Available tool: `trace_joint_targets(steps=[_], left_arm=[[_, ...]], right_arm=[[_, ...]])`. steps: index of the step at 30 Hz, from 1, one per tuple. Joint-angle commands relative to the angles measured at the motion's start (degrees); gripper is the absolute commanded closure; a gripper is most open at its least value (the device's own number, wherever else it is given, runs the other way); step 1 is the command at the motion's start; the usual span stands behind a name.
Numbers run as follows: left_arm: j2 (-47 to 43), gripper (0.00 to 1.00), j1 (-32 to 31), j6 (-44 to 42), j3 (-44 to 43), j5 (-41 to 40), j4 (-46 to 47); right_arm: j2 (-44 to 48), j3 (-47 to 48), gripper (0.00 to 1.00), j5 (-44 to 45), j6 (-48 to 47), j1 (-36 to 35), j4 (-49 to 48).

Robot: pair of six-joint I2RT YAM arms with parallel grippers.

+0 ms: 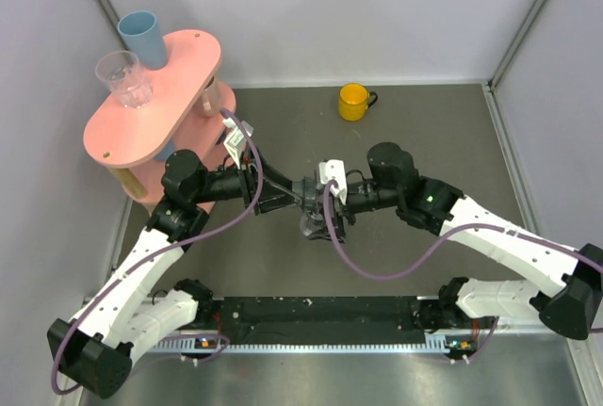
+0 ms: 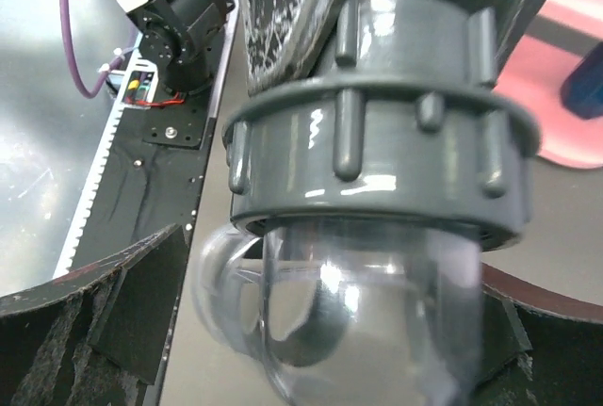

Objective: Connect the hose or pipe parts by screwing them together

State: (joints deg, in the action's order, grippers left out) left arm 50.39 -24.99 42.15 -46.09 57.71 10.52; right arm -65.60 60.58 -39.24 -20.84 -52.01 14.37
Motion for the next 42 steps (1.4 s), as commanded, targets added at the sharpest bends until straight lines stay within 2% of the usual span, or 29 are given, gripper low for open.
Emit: trace_joint_targets(steps=[1,16,30,39,42], left_arm=[[-0.5,1.00,0.1,-0.3,-2.2,-1.5,5.0],[-0.4,1.00,0.2,-1.2,-1.1,-1.9,3.6],[0.4,1.00,0.2,-0.9,-0.7,-2.3,4.1],[0.6,1.00,0.2,-0.8,-1.0,-1.8,3.9],[0.6,1.00,0.2,-0.3,-1.4,-1.6,4.2]], right_arm=[[0.0,-0.2,0.09,-0.3,2.2,-0.8,-1.1],[10.0,1.2,0.07,17.1,-1.0,-0.6,4.0],[7.4,9.7,0.08,8.3,-2.1,-1.2,2.6],[6.3,7.7,0.08,-0.6,0.0,-1.7,1.6],[5.9,6.1,0.09,-0.4,0.3,-1.7,1.6]])
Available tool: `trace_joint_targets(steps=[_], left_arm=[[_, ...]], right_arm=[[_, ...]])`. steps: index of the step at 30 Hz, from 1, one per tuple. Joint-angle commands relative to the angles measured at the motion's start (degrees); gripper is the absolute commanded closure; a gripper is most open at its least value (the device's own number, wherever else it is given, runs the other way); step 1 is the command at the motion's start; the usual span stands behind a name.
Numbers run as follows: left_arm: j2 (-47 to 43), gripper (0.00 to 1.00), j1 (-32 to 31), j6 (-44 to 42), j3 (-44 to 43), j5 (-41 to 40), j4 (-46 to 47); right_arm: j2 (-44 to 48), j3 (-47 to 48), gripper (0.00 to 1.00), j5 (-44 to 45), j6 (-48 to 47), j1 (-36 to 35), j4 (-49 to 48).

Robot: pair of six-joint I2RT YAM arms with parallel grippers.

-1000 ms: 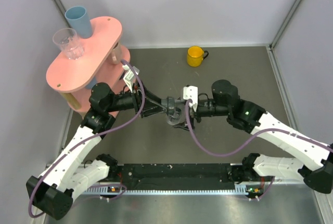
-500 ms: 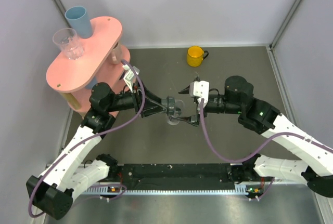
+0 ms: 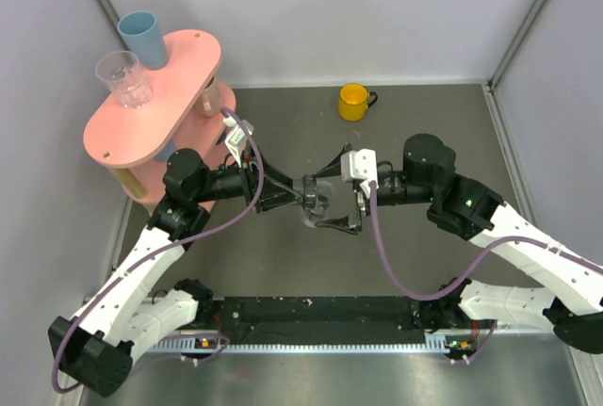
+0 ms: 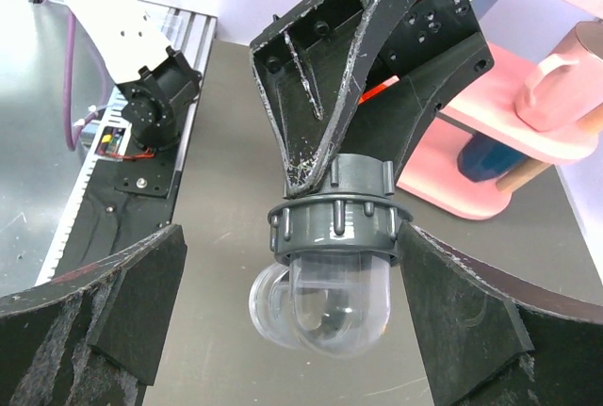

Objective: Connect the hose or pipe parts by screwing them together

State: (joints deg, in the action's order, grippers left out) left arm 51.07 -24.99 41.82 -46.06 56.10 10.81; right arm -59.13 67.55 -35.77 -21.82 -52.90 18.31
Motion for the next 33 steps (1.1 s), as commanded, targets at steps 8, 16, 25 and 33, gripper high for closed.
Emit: trace_joint_targets(steps=[8,16,25,33], left_arm=[[0.0,1.00,0.2,3.6,-1.7,1.5,8.4],[-0.3,1.00,0.2,2.2,-1.5,0.5,7.1],[-0.4,1.00,0.2,-1.0,-1.0,-0.2,3.7],[-0.4,1.00,0.3,-1.0,-0.4,-0.3,3.5]], right_arm=[[-2.8,-4.0,0.09,-3.5,2.2,-0.9,-2.3],[-6.0,-7.1,0.11,-6.0,4.0,-1.2,-2.3],[-1.8,-8.4,0.10,4.7,4.6,-1.2,-1.2],[4.7,-7.3,0.07,12.7,3.2,-1.2,1.8]])
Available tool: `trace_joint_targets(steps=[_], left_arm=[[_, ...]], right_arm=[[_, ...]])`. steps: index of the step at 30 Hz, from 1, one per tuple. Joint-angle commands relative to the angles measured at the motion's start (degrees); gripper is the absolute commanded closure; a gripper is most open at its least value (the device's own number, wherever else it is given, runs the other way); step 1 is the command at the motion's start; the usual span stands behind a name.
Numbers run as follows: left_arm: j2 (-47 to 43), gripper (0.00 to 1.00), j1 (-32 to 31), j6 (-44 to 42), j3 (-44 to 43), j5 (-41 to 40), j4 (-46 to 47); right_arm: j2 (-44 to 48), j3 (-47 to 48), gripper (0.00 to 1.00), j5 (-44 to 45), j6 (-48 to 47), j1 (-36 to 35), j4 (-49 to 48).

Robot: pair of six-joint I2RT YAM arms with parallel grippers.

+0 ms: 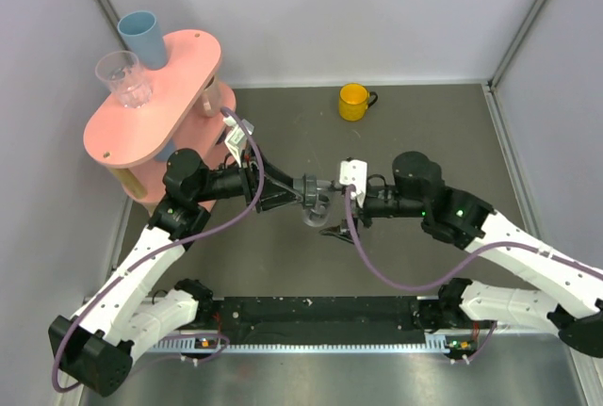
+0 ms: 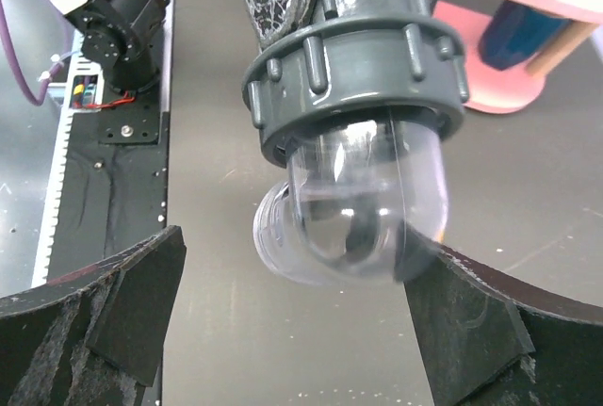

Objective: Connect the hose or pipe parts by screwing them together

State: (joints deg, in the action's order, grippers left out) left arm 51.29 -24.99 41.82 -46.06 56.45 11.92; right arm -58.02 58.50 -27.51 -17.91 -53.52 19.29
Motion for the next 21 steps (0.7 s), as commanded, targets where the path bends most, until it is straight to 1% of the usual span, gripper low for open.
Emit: trace_joint_targets(steps=[1,7,13,21], left_arm=[[-0.5,1.00,0.3,-0.9,-0.4,-0.6,2.4],[-0.2,1.00,0.3,-0.3,-0.1,-0.5,3.0],[0.0,1.00,0.3,0.2,0.0,-0.4,3.3],[0.2,1.00,0.3,0.7,-0.1,-0.2,3.8]], right_arm=[[4.0,2.1,0.07,4.7,-1.0,-0.6,1.1],[4.7,7.0,0.07,3.4,-3.4,-0.6,1.3],[2.4,11.4,0.08,-2.0,-4.8,-0.6,0.3],[-0.7,13.0,0.08,-8.1,-4.1,-0.7,-1.7]])
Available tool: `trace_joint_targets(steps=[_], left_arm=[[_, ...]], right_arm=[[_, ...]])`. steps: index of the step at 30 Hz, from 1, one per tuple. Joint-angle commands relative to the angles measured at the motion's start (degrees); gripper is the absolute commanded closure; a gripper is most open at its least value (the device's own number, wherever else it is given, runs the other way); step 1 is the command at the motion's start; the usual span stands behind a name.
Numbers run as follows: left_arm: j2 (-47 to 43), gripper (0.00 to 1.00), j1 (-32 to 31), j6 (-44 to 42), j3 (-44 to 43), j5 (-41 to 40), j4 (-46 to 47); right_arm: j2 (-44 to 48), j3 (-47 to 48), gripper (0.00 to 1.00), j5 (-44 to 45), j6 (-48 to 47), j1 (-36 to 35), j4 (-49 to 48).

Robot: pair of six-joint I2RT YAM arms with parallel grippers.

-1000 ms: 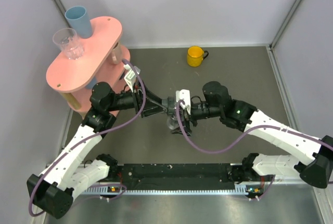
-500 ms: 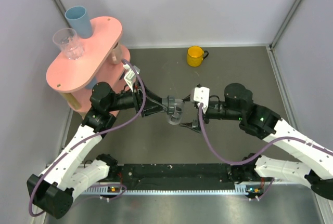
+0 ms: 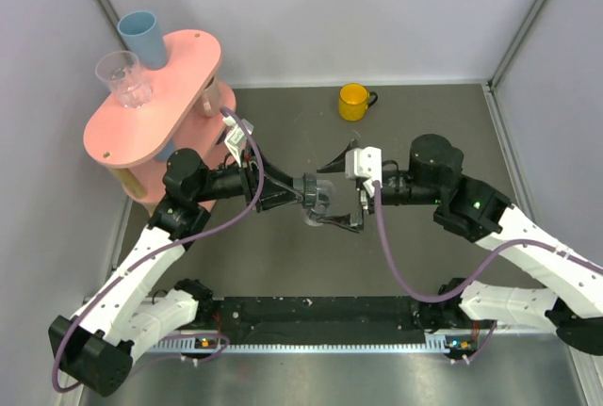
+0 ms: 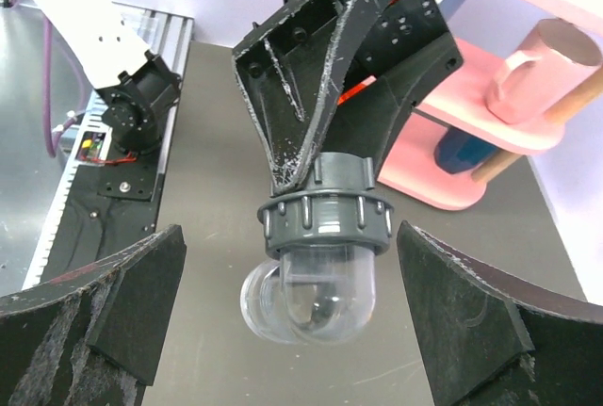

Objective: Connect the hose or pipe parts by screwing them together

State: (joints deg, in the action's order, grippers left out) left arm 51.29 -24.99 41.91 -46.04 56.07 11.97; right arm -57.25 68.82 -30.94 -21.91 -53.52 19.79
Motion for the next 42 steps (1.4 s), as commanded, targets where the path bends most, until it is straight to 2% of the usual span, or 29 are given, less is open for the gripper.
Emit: trace_joint_targets(steps=[1,14,24,29,34,42], left_arm=[[0.1,1.00,0.3,0.6,-0.2,0.1,3.8],[0.6,1.00,0.3,2.8,-0.5,0.7,6.0],[-0.1,1.00,0.3,2.9,-0.8,0.9,6.8],[0.1,1.00,0.3,3.6,-0.5,1.0,8.2],[0.0,1.00,0.3,3.5,0.1,0.7,8.4],[-0.4,1.00,0.3,2.1,0.1,-0.1,6.1]], right_arm=[[-2.0,2.6,0.08,-5.5,0.3,-0.7,-2.0],[-5.1,-1.8,0.09,-9.3,3.6,-0.8,-3.2],[-5.9,-10.4,0.09,-9.8,7.8,-0.9,-4.7],[-6.4,-11.4,0.10,-8.5,7.9,-0.9,-4.7],[-7.8,-11.7,0.11,-10.8,9.7,-0.9,-6.2],[-2.6,-12.5,0.11,-1.8,10.8,-0.8,-5.8]])
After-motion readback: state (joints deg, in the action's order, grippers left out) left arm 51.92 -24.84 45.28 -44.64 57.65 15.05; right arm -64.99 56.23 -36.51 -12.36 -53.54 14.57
